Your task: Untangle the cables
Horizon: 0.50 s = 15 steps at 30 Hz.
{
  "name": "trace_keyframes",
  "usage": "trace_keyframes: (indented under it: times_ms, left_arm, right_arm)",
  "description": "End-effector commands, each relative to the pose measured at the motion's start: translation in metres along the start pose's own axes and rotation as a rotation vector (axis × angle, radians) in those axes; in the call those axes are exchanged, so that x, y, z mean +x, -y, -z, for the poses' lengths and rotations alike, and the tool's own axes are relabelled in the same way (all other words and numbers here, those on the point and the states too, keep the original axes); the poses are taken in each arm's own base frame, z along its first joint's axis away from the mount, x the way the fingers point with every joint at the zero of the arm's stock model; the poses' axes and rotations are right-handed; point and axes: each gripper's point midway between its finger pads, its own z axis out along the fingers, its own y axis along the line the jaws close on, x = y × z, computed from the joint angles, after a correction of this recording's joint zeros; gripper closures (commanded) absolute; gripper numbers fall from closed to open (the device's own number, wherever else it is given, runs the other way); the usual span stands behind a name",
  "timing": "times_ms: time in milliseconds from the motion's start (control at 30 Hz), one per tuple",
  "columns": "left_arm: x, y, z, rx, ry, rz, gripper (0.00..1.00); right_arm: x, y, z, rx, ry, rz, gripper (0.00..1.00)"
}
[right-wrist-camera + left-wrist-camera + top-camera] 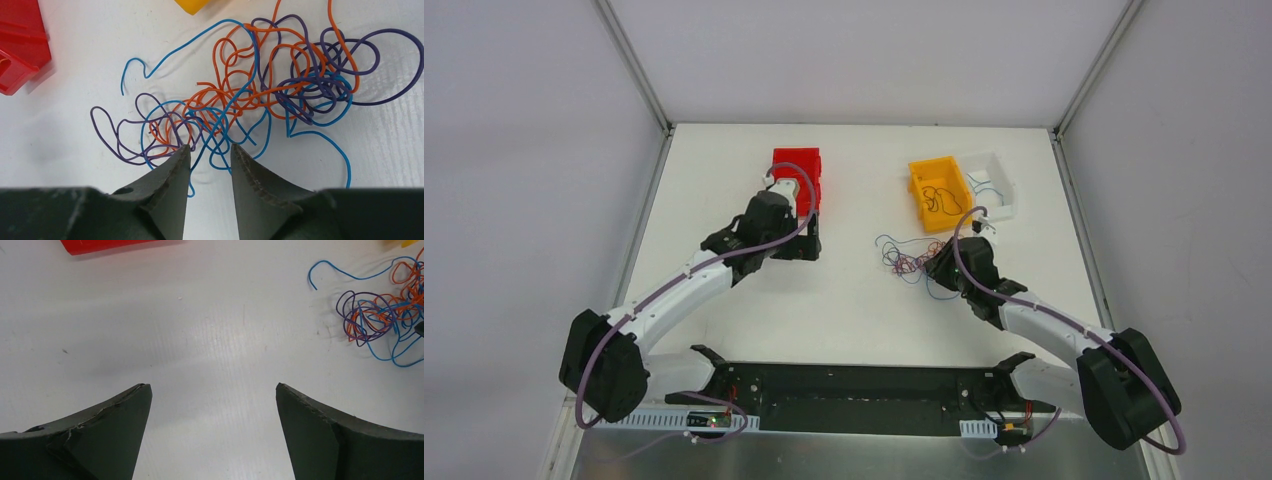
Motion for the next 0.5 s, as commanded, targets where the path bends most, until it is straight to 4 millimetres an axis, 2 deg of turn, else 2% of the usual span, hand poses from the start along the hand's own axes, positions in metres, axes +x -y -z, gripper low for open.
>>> trace_keyframes:
  times_ms: [0, 167, 200, 267, 300, 467]
  left_arm:
    - [-0.027, 0.017, 0.002, 0.109, 0.209, 0.027, 0.02]
    - [-0.023, 0.027, -0.007, 0.183, 0.268, -0.017, 0.04]
    - [-0.024, 0.029, -0.010, 0.191, 0.279, -0.025, 0.04]
    - [-0.021, 0.033, -0.016, 0.215, 0.285, -0.054, 0.05]
    - [-0.020, 0.034, -0.019, 0.222, 0.284, -0.068, 0.05]
    - [-0.004, 0.039, -0.034, 0.271, 0.271, -0.080, 0.06]
  right_arm:
    - [-0.022, -0.011, 0.003, 0.019, 0.045, 0.002, 0.61]
    - [-0.031, -0.002, 0.007, 0.106, 0.055, 0.020, 0.59]
    - [-0.032, 0.002, 0.009, 0.127, 0.057, 0.028, 0.55]
    - [-0.036, 0.009, 0.012, 0.170, 0.075, 0.032, 0.25]
    - [-0.039, 0.010, 0.012, 0.181, 0.084, 0.031, 0.22]
    - [-0.047, 0.010, 0.014, 0.200, 0.081, 0.032, 0.21]
